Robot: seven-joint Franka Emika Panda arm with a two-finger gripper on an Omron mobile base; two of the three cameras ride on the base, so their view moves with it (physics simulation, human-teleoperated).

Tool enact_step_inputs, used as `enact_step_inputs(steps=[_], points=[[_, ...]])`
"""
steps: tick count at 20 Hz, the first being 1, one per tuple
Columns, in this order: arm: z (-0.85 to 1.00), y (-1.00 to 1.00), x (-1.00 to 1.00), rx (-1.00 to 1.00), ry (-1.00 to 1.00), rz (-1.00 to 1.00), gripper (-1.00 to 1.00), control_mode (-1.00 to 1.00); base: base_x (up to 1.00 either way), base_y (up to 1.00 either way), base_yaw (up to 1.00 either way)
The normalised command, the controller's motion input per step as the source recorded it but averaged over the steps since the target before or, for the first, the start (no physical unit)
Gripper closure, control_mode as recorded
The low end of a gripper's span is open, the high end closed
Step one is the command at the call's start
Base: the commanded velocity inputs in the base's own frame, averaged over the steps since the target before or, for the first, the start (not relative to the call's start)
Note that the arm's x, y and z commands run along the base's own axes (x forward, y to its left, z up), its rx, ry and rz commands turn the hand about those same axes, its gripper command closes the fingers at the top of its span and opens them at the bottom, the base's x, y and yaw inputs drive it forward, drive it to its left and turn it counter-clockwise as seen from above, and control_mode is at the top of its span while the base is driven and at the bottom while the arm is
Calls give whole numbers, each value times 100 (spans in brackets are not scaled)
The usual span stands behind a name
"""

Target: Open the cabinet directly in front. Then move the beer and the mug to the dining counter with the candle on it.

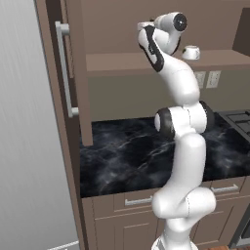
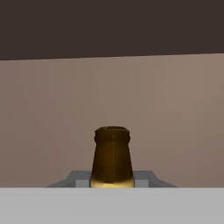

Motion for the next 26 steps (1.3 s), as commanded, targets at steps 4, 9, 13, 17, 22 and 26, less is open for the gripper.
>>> enact_step_inputs(steps=[4, 9, 13, 17, 22, 26], points=[[0, 0, -58, 0, -1, 4, 100, -100, 0, 0, 0], [-29, 0, -55, 0, -1, 5, 100, -100, 0, 0, 0], [-34, 0, -69, 0, 0, 5, 100, -100, 0, 0, 0], [-2, 0, -84, 0, 0, 5, 100, -100, 0, 0, 0], [2, 0, -85, 0, 0, 4, 100, -100, 0, 0, 0], [1, -1, -93, 0, 0, 4, 100, -100, 0, 0, 0]])
